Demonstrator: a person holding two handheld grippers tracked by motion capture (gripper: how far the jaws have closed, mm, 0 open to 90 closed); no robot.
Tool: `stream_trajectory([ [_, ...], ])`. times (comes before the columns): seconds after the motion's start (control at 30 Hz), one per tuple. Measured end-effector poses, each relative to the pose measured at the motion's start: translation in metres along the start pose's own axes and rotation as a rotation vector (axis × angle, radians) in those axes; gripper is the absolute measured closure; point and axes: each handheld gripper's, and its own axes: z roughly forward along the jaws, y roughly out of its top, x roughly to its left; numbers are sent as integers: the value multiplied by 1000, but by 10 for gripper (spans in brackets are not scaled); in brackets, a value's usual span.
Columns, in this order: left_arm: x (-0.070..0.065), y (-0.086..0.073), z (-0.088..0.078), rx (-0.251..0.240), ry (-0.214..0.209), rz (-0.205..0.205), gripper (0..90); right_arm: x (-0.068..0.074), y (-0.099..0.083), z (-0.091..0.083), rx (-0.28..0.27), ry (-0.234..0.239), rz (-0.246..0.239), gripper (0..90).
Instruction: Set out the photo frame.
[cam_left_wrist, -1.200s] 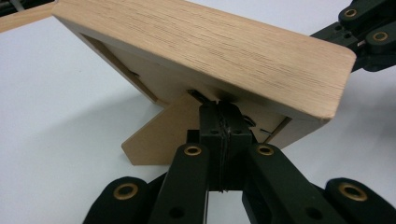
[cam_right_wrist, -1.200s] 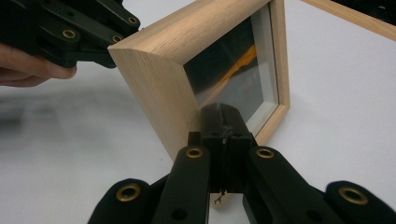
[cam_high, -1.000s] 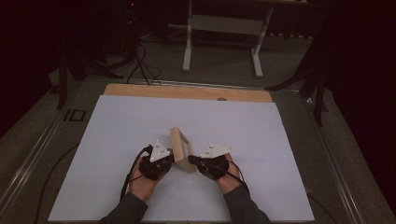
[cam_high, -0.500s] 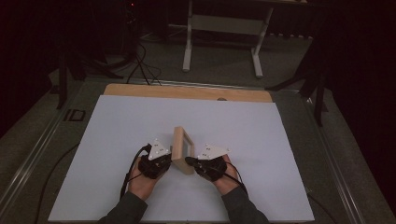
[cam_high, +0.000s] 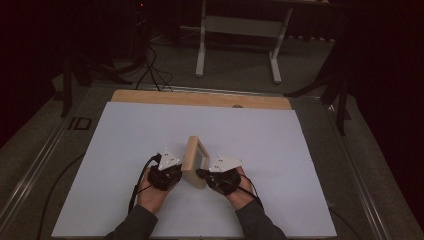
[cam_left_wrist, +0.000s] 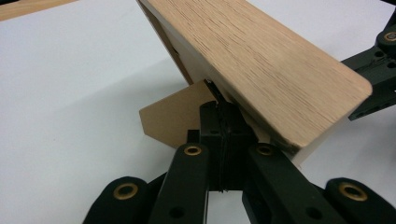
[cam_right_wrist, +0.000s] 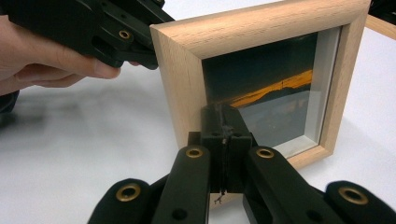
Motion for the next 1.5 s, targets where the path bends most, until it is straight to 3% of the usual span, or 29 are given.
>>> stream_trajectory([
  [0.17, 1, 0, -1, 2, -1, 0, 880, 0, 0, 0, -1, 0, -4, 885],
  [0.6, 9, 0, -12, -34, 19, -25, 733, -3, -1, -2, 5, -21, -11, 766],
  [0.8, 16, 1, -18, -49, 16, -64, 643, -7, -1, -4, 4, -39, 2, 715],
  [1.03, 19, 4, -26, -71, 42, -89, 557, -12, -2, -7, 0, -56, 22, 666],
  [1.33, 26, 7, -38, -105, 72, -132, 493, -14, -3, -8, 1, -65, 30, 634],
  [1.5, 26, 10, -45, -132, 62, -150, 470, -15, -3, -8, 0, -65, 34, 627],
])
